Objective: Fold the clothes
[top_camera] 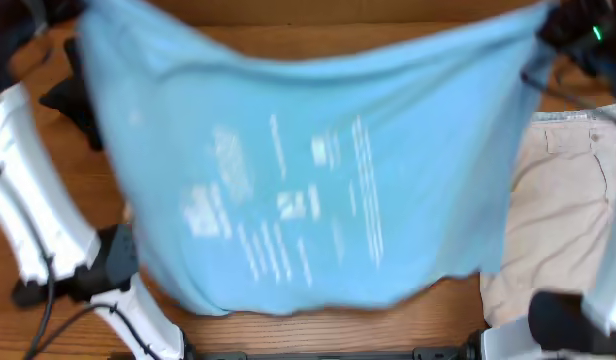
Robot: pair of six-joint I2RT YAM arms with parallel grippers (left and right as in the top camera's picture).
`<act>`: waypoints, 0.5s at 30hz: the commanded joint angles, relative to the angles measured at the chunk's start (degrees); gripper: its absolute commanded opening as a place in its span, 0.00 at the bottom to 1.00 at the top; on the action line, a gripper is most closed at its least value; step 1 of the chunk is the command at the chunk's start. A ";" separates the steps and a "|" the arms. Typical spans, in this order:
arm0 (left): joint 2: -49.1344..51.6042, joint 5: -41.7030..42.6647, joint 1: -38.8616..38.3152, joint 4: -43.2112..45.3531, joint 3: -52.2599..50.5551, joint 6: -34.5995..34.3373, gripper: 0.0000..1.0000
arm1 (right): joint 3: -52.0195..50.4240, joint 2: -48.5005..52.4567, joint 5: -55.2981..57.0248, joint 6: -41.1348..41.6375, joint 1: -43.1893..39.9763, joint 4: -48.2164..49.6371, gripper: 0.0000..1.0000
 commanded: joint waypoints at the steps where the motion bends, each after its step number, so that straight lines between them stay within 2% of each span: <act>1: -2.25 7.21 -2.60 9.66 1.86 -3.21 0.04 | 6.78 -0.72 -7.08 -0.96 -1.25 4.57 0.04; 3: -4.15 7.08 -2.62 15.85 3.04 -6.45 0.04 | 10.80 -1.01 -7.93 -0.98 -2.47 5.44 0.04; 6: -7.69 4.94 -2.32 18.29 3.54 -6.67 0.04 | 16.02 -1.40 -7.91 -1.03 -4.61 2.05 0.04; 9: -10.25 1.16 -2.27 11.30 3.54 -2.54 0.04 | 18.49 -1.40 -7.74 -1.88 -6.67 -4.55 0.04; 13: -10.32 -3.69 -2.56 -3.21 3.10 3.82 0.04 | 17.77 -0.59 -7.37 -6.62 -7.32 -13.68 0.04; 15: -9.44 -5.51 -2.54 -9.84 2.08 4.55 0.04 | 16.50 0.42 -7.32 -7.34 -7.26 -18.78 0.04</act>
